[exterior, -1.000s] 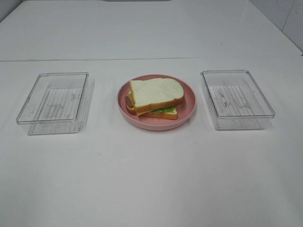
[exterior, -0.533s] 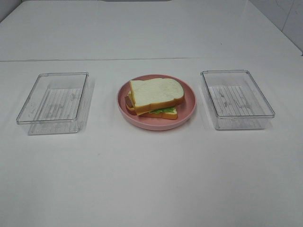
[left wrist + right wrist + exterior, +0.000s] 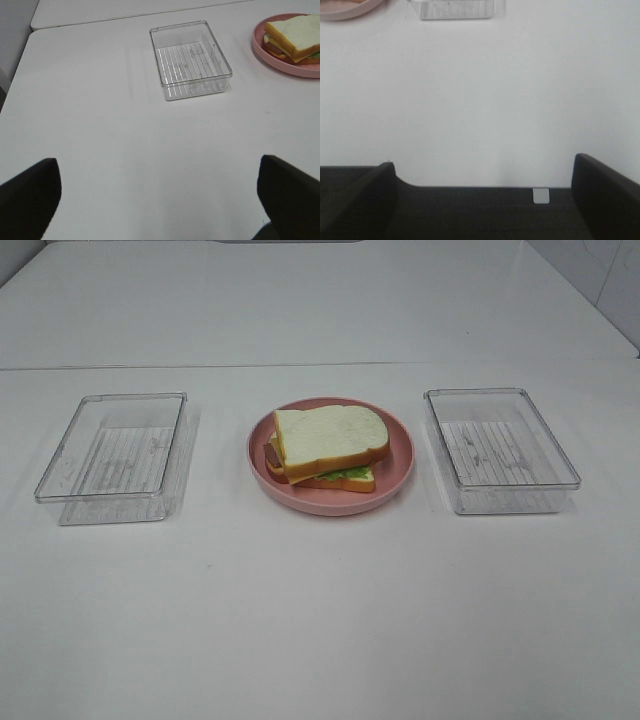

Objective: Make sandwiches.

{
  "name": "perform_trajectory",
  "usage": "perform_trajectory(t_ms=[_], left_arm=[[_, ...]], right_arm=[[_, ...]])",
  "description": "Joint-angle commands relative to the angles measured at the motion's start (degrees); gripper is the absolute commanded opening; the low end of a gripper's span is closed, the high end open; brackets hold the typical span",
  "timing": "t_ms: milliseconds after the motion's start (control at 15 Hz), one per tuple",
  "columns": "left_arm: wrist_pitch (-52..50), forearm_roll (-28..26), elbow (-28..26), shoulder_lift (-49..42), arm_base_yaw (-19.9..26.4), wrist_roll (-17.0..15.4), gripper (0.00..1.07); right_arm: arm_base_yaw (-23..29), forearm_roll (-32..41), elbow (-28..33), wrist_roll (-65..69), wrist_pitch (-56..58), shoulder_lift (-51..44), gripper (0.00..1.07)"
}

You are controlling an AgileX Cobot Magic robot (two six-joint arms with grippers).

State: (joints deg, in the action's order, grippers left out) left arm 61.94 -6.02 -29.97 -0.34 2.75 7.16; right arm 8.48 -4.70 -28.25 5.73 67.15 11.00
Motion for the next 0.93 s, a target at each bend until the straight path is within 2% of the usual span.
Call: perform_trajectory(t_ms=[67,133,267,933], left_arm=[[-0.2,-0.1,0.1,-0.7,0.0,0.0,1.00],[-0.2,-0.1,0.1,-0.7,0.0,0.0,1.00],[-0.2,-0.1,0.1,-0.7,0.0,0.0,1.00],[-0.2,-0.1,0.1,-0.6,-0.1,0.0,1.00]], right_arm=[[-2.3,1.7,0.9,-1.7,-2.3,-4.7,0.90],[-4.8,2.3,2.6,-4.1,-4.3,-10.3,0.90],[-6.2,2.2,2.5,-4.2,-4.2,-13.3,0.90],[-6.5,2.1,2.5,-3.8,-4.2,-13.1,0.89]])
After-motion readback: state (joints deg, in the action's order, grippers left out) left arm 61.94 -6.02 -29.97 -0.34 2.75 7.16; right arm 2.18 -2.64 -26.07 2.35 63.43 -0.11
